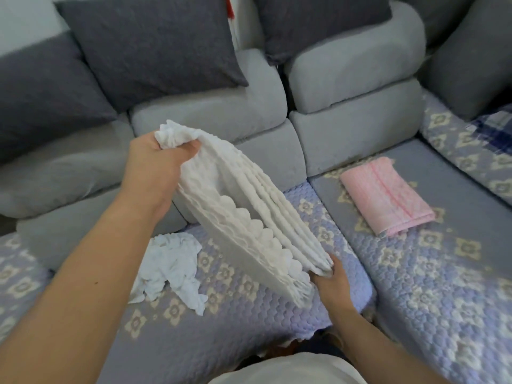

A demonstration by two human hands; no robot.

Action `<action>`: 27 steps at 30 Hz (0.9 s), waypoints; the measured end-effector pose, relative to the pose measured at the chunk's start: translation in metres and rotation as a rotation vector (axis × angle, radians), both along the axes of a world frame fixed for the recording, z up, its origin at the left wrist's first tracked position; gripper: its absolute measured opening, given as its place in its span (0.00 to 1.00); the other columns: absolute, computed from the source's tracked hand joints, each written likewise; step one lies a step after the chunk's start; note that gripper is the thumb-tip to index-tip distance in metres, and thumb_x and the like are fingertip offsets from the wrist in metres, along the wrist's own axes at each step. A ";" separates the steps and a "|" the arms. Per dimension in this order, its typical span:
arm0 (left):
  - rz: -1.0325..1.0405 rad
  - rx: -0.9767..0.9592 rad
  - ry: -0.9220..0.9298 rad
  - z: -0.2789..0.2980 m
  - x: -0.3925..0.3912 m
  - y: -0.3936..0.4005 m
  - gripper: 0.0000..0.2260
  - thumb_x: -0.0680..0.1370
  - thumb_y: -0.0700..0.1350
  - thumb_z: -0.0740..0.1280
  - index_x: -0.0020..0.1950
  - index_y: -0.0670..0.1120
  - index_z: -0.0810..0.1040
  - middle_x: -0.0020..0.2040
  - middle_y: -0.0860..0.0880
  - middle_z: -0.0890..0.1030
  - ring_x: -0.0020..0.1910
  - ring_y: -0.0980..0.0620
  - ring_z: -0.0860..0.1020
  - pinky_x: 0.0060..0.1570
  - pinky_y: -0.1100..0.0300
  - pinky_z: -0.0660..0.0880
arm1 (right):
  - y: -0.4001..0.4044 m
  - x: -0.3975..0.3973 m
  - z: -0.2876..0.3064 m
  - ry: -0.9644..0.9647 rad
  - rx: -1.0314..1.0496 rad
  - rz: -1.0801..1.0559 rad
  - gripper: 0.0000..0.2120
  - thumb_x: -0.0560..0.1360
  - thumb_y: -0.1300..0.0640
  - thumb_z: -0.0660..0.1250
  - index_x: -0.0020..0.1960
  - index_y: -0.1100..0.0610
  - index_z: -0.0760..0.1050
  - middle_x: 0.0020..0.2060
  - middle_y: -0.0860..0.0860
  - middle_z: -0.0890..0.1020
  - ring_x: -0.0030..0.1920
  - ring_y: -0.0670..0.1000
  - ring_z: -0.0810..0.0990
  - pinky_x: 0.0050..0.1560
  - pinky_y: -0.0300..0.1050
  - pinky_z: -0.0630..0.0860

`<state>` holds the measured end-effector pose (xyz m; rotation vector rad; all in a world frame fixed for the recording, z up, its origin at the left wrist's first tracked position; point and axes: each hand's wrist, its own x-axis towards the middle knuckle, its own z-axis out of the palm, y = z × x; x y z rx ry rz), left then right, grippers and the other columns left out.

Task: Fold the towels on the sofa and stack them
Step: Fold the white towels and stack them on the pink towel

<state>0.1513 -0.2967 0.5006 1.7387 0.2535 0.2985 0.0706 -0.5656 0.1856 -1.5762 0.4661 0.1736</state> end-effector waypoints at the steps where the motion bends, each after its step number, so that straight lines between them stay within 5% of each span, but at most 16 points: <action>1: 0.000 -0.001 -0.007 0.003 0.001 0.002 0.04 0.75 0.40 0.74 0.42 0.49 0.84 0.46 0.47 0.86 0.48 0.46 0.85 0.50 0.50 0.79 | 0.000 0.002 0.003 -0.017 0.028 -0.036 0.20 0.75 0.63 0.73 0.61 0.46 0.73 0.53 0.43 0.82 0.54 0.44 0.82 0.46 0.32 0.76; 5: -0.009 0.016 -0.045 0.012 0.004 0.006 0.05 0.76 0.38 0.73 0.42 0.48 0.84 0.43 0.49 0.86 0.46 0.47 0.84 0.47 0.51 0.79 | -0.003 0.017 0.012 -0.061 0.070 -0.104 0.24 0.77 0.63 0.71 0.69 0.49 0.70 0.58 0.45 0.81 0.54 0.42 0.81 0.57 0.45 0.78; 10: -0.078 0.091 -0.046 0.014 0.005 0.027 0.03 0.77 0.40 0.73 0.47 0.47 0.84 0.49 0.44 0.85 0.48 0.46 0.83 0.47 0.51 0.77 | -0.016 0.035 0.006 -0.188 -0.460 0.195 0.36 0.74 0.61 0.74 0.77 0.46 0.62 0.65 0.47 0.64 0.57 0.48 0.71 0.56 0.44 0.72; 14: -0.184 0.154 -0.022 0.013 -0.003 0.048 0.08 0.77 0.36 0.71 0.50 0.48 0.85 0.51 0.45 0.85 0.51 0.49 0.82 0.52 0.55 0.76 | -0.023 0.061 0.011 -0.266 -0.672 0.401 0.19 0.70 0.62 0.77 0.60 0.58 0.79 0.58 0.54 0.73 0.53 0.55 0.76 0.50 0.42 0.70; 18: -0.144 0.348 0.042 0.008 -0.013 0.108 0.12 0.76 0.37 0.72 0.46 0.55 0.87 0.46 0.54 0.87 0.48 0.55 0.82 0.53 0.55 0.77 | -0.034 0.077 0.055 -0.215 -0.560 0.438 0.10 0.72 0.65 0.72 0.46 0.50 0.79 0.46 0.48 0.82 0.48 0.52 0.80 0.43 0.41 0.73; 21: -0.017 0.663 0.096 -0.002 -0.025 0.156 0.18 0.76 0.34 0.72 0.39 0.59 0.83 0.44 0.51 0.86 0.38 0.74 0.78 0.42 0.77 0.72 | -0.044 0.091 0.114 -0.263 -0.363 0.262 0.06 0.76 0.64 0.69 0.46 0.54 0.77 0.41 0.52 0.80 0.40 0.51 0.76 0.37 0.41 0.70; 23: 0.016 0.810 0.142 -0.021 -0.035 0.171 0.17 0.75 0.34 0.73 0.42 0.58 0.80 0.45 0.47 0.84 0.38 0.78 0.75 0.38 0.80 0.67 | -0.042 0.099 0.156 -0.400 -0.277 0.093 0.03 0.76 0.64 0.69 0.47 0.60 0.75 0.38 0.53 0.77 0.37 0.47 0.73 0.34 0.38 0.68; 25: 0.048 0.841 0.129 -0.040 -0.042 0.183 0.07 0.77 0.35 0.72 0.48 0.47 0.84 0.47 0.46 0.83 0.42 0.70 0.79 0.40 0.77 0.68 | -0.032 0.110 0.187 -0.537 -0.285 -0.038 0.05 0.76 0.63 0.70 0.48 0.59 0.74 0.38 0.51 0.77 0.33 0.41 0.72 0.33 0.32 0.67; 27: 0.057 0.844 0.131 -0.060 -0.042 0.190 0.05 0.78 0.39 0.71 0.52 0.40 0.85 0.48 0.43 0.84 0.46 0.51 0.81 0.41 0.66 0.70 | -0.020 0.123 0.209 -0.601 -0.371 0.023 0.07 0.76 0.62 0.71 0.52 0.55 0.74 0.40 0.47 0.78 0.36 0.36 0.75 0.37 0.28 0.68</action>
